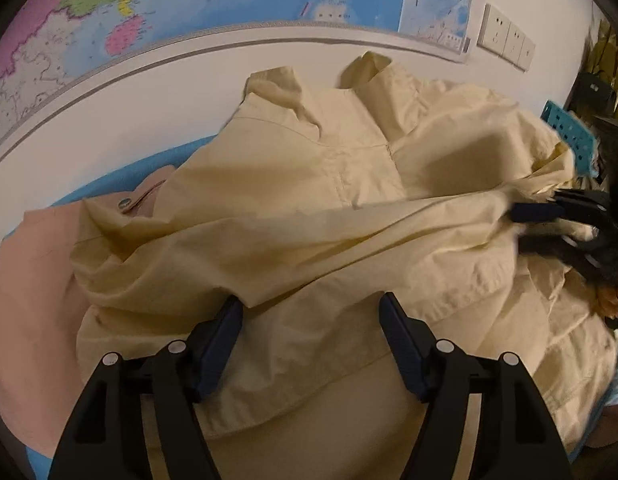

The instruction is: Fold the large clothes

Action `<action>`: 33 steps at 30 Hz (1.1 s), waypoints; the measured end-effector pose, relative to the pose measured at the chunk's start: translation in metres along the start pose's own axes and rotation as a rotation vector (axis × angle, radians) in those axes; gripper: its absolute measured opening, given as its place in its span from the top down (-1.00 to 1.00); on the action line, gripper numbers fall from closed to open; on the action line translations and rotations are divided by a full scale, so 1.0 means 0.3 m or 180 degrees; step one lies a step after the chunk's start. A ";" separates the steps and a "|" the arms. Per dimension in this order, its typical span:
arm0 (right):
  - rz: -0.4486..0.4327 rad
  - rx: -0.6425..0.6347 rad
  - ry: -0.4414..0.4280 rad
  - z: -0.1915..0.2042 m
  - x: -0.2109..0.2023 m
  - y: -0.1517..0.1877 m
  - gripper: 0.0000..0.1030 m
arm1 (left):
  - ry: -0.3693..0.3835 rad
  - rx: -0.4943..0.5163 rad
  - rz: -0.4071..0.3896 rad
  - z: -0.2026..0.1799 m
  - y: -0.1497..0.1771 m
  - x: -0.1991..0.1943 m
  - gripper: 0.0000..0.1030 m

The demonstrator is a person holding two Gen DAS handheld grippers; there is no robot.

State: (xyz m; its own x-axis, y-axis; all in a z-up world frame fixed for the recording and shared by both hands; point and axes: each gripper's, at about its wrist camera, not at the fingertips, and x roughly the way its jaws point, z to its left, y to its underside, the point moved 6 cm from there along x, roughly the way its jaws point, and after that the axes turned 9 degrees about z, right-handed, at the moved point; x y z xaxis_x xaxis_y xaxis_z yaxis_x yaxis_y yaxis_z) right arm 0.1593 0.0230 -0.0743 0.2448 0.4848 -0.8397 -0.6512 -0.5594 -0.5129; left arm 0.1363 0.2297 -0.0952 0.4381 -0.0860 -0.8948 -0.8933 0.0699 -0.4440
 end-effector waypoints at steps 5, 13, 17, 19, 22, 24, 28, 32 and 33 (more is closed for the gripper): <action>0.0138 0.0250 -0.0126 -0.077 0.070 -0.012 0.66 | -0.0052 -0.0018 0.0097 0.009 0.004 0.070 -0.44; -0.0295 0.0080 -0.0198 -0.003 -0.124 0.009 0.05 | -0.0195 0.0051 -0.0056 -0.017 0.022 0.004 -0.47; -0.0264 -0.0076 -0.0225 0.028 -0.123 0.031 0.06 | -0.0273 0.0089 -0.0147 -0.046 0.037 -0.036 -0.48; -0.0164 -0.0087 -0.0139 0.025 -0.075 0.038 0.07 | -0.0334 0.0103 -0.0169 -0.058 0.045 -0.047 -0.49; -0.0002 -0.0002 0.0034 -0.009 0.012 0.048 0.25 | -0.0369 0.0121 -0.0182 -0.066 0.057 -0.055 -0.52; 0.0067 0.0063 0.0073 -0.042 0.048 0.063 0.33 | -0.0392 0.0114 -0.0188 -0.060 0.062 -0.059 -0.55; 0.0029 0.0123 0.0056 -0.046 0.047 0.060 0.28 | -0.0409 0.0074 -0.0219 -0.046 0.097 -0.083 -0.55; -0.0136 0.0098 0.0009 -0.013 -0.038 0.065 0.02 | -0.0284 -0.0006 -0.0359 -0.019 0.147 -0.168 -0.58; -0.0189 0.0034 -0.0026 0.009 -0.064 0.066 -0.03 | -0.0267 -0.0053 -0.0403 -0.004 0.163 -0.195 -0.58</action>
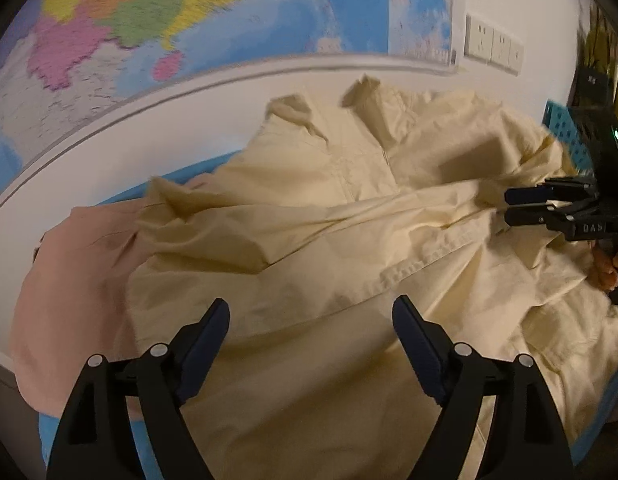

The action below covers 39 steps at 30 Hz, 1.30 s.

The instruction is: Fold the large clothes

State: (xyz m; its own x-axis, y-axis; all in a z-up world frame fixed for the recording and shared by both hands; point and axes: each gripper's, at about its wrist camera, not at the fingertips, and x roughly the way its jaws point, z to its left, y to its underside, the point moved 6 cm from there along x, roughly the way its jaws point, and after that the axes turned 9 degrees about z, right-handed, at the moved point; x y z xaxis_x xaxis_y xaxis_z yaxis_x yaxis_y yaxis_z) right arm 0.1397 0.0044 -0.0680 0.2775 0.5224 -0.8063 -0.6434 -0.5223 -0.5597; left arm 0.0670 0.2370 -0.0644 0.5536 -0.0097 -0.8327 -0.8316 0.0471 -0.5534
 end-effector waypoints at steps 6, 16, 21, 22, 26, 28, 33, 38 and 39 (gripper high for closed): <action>-0.0033 -0.0381 -0.0125 0.124 -0.017 0.018 -0.13 | 0.0115 -0.0361 -0.0081 0.119 0.110 -0.114 -0.63; 0.0110 -0.0043 -0.0008 0.058 0.038 0.057 -0.24 | 0.0535 -0.0733 0.0162 0.170 0.354 -0.127 -0.65; -0.0193 0.0278 -0.0105 -0.004 -0.169 0.167 -0.57 | 0.0747 -0.0805 0.0273 0.141 0.447 -0.106 -0.66; -0.0229 0.0354 -0.0076 -0.025 -0.208 0.203 -0.61 | 0.0794 -0.0817 0.0275 0.138 0.460 -0.106 -0.66; -0.0302 0.0699 0.0096 -0.112 -0.316 0.350 -0.76 | 0.1097 -0.0916 0.0311 0.115 0.512 -0.096 -0.76; -0.0282 0.0952 0.0063 -0.168 -0.351 0.451 -0.84 | 0.1093 -0.0886 0.0286 0.102 0.533 -0.099 -0.80; -0.0008 0.1354 -0.0035 -0.228 -0.311 0.630 -0.86 | 0.1355 -0.0764 0.0287 0.037 0.556 -0.120 -0.86; -0.0045 0.1310 -0.0396 -0.176 -0.286 0.692 -0.90 | 0.1461 -0.0690 0.0242 -0.032 0.554 -0.113 -0.87; -0.0067 0.1258 -0.0484 -0.157 -0.279 0.686 -0.88 | 0.1483 -0.0720 0.0226 -0.036 0.550 -0.110 -0.87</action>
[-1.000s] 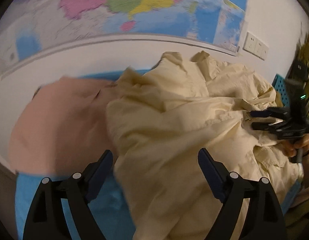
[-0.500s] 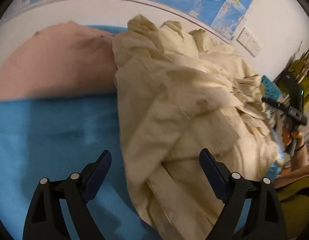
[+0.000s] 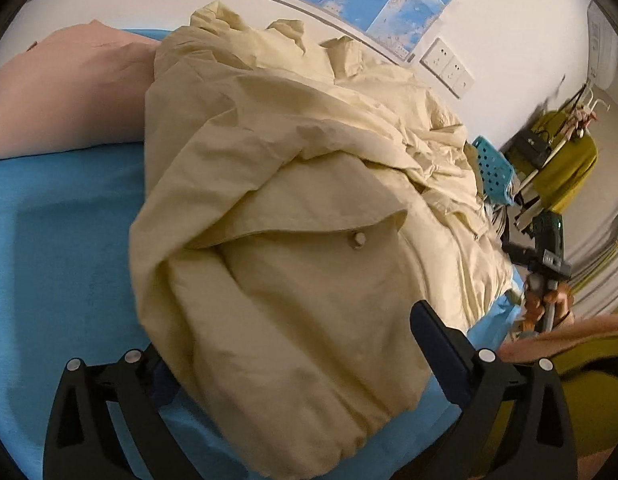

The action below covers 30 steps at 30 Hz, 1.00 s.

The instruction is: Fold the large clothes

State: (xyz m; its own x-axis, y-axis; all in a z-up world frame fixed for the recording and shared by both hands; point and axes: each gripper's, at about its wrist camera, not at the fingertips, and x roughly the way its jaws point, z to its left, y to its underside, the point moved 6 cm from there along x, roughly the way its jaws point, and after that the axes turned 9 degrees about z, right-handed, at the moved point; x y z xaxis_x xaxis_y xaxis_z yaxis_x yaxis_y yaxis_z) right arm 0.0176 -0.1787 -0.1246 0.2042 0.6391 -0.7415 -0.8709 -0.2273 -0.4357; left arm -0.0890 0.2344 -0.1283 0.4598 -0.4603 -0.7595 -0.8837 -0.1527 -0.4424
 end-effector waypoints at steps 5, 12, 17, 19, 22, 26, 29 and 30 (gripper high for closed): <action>-0.0006 -0.0190 -0.0336 0.078 0.060 -0.004 0.07 | 0.0011 -0.0163 -0.0079 -0.030 -0.040 0.041 -0.74; -0.0279 -0.0115 -0.1052 0.203 -0.075 -0.018 0.76 | 0.0024 -0.0269 -0.0206 -0.087 -0.066 -0.044 0.51; -0.0655 -0.0450 -0.1262 0.317 -0.307 0.023 0.81 | 0.0264 -0.0166 -0.0509 -0.157 -0.026 -0.242 0.55; -0.0669 -0.0512 -0.1062 0.306 -0.339 0.056 0.77 | 0.0253 -0.0122 -0.0491 -0.157 0.012 -0.264 0.45; -0.0366 -0.0233 -0.1020 0.218 -0.273 0.107 0.56 | 0.0241 -0.0234 -0.0234 -0.110 0.077 -0.203 0.30; -0.0052 0.0078 -0.0825 0.112 -0.166 0.180 0.21 | 0.0158 -0.0455 0.0067 -0.041 0.137 -0.089 0.07; 0.0101 0.0218 -0.0873 0.065 -0.122 0.227 -0.12 | 0.0165 -0.0474 0.0092 -0.023 0.155 -0.055 -0.14; 0.0156 0.0220 -0.0872 0.060 -0.112 0.241 -0.15 | 0.0189 -0.0436 0.0081 -0.026 0.158 -0.052 -0.20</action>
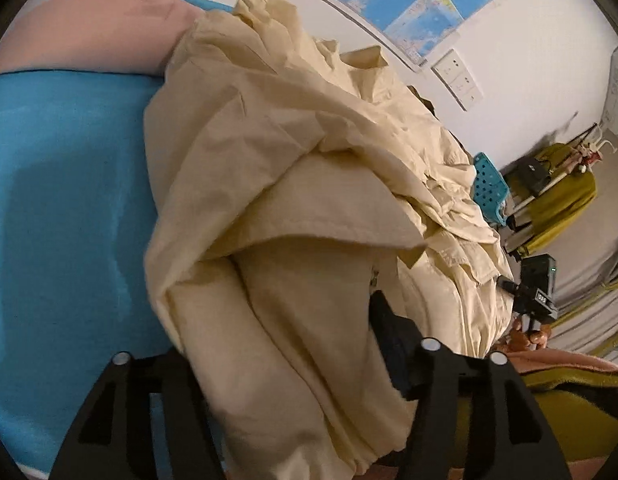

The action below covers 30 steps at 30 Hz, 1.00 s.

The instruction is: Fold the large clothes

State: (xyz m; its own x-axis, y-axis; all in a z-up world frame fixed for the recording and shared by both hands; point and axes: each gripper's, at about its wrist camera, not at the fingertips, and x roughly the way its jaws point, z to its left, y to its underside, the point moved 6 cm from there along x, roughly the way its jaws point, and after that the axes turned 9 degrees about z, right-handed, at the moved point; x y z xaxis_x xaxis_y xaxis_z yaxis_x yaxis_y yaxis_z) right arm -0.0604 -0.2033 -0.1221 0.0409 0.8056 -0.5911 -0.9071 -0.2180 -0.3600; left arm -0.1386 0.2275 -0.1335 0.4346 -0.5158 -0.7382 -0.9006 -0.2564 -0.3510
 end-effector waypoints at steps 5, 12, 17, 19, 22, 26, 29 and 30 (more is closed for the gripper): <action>0.0241 -0.0261 -0.0131 0.057 0.026 0.070 -0.08 | -0.0022 0.0129 0.0046 -0.037 0.010 0.014 -0.18; -0.0005 -0.0338 -0.0480 0.160 -0.020 0.035 0.64 | 0.0105 0.0008 -0.0195 -0.077 -0.025 -0.079 0.53; -0.0325 -0.0367 -0.0615 0.234 -0.109 -0.060 0.67 | 0.0230 -0.0028 -0.0314 -0.105 -0.066 -0.153 0.57; -0.0439 -0.0345 -0.0688 0.243 -0.145 -0.095 0.67 | 0.0275 -0.0075 -0.0324 -0.103 -0.085 -0.173 0.57; -0.0577 -0.0301 -0.0796 0.242 -0.192 -0.152 0.68 | 0.0323 -0.0141 -0.0309 -0.100 -0.112 -0.195 0.57; -0.0679 -0.0352 -0.0830 0.265 -0.225 -0.217 0.68 | 0.0207 -0.0072 -0.0269 -0.132 -0.155 -0.222 0.57; -0.0750 -0.0332 -0.0876 0.278 -0.239 -0.285 0.68 | 0.0149 0.0001 -0.0224 -0.153 -0.201 -0.238 0.56; -0.0778 -0.0329 -0.0849 0.279 -0.242 -0.313 0.68 | 0.0131 0.0011 -0.0207 -0.156 -0.215 -0.241 0.56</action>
State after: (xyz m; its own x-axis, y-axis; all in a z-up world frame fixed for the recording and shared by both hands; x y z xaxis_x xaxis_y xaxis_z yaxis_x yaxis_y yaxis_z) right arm -0.0132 -0.1951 0.0151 0.1282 0.9529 -0.2748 -0.8364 -0.0449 -0.5462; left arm -0.1115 0.2431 -0.0306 0.4921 -0.5314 -0.6895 -0.8704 -0.2877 -0.3995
